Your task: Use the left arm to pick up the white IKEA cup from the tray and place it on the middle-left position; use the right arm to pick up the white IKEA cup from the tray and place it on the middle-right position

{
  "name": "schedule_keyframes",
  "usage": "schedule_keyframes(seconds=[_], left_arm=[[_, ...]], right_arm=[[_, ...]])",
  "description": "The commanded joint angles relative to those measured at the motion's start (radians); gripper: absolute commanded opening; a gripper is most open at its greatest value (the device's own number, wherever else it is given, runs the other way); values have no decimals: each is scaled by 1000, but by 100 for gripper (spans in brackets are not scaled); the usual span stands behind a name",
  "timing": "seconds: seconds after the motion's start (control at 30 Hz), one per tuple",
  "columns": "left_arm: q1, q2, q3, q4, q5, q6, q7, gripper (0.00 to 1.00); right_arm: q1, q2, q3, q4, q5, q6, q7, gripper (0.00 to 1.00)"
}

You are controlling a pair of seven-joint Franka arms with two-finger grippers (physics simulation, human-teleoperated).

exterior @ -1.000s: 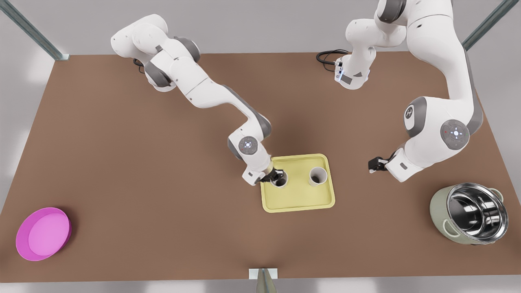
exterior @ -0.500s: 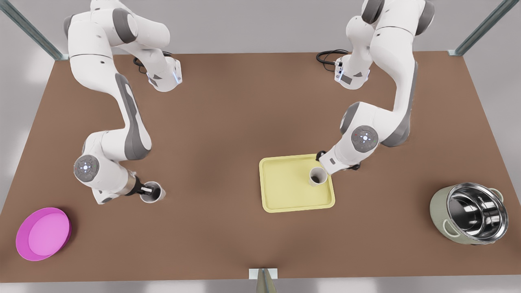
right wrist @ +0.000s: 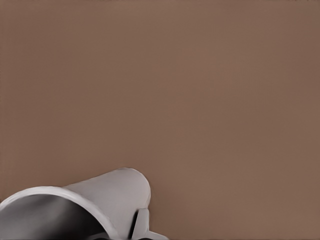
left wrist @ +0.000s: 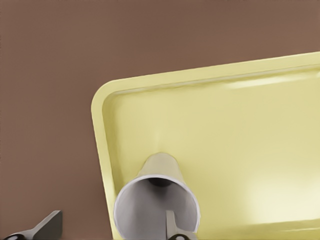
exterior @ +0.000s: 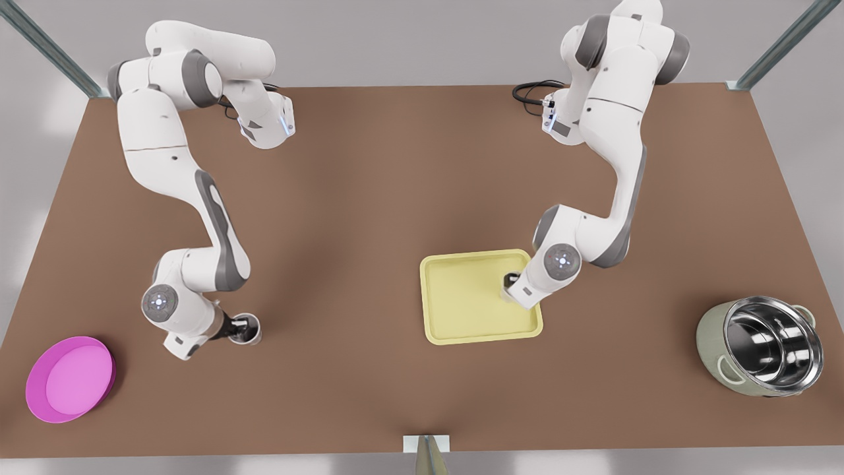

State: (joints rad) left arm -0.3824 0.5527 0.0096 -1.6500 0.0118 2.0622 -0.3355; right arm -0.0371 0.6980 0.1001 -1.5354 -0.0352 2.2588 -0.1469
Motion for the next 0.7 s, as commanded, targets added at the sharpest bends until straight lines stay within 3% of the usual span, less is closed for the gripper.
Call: schedule_keyframes(seconds=[0.0, 0.1, 0.13, 0.17, 0.2, 0.53, 0.67], left_arm=[[2, 1, 1, -2, 11, 53, -168, 100], [3, 1, 1, -17, 17, 53, -168, 100], [5, 0, 1, -24, 17, 53, -168, 100], [5, 1, 1, -30, 17, 56, -168, 100], [10, 7, 1, -30, 16, 68, -169, 100], [14, 56, 0, -51, 14, 136, -178, 100], [17, 59, 0, -51, 2, 153, -169, 100]], right_arm=[[0, 6, 3, 0, 60, 87, -260, 0], [0, 11, 3, 0, 118, 87, -260, 2], [0, 11, 4, 0, 118, 87, -260, 22], [0, 14, 4, 0, 118, 87, -260, 75], [2, 15, 4, 0, 132, 87, -260, 100], [5, -12, 4, 0, 133, 70, -263, 100], [10, -155, 4, 0, 135, -143, -211, 100]])
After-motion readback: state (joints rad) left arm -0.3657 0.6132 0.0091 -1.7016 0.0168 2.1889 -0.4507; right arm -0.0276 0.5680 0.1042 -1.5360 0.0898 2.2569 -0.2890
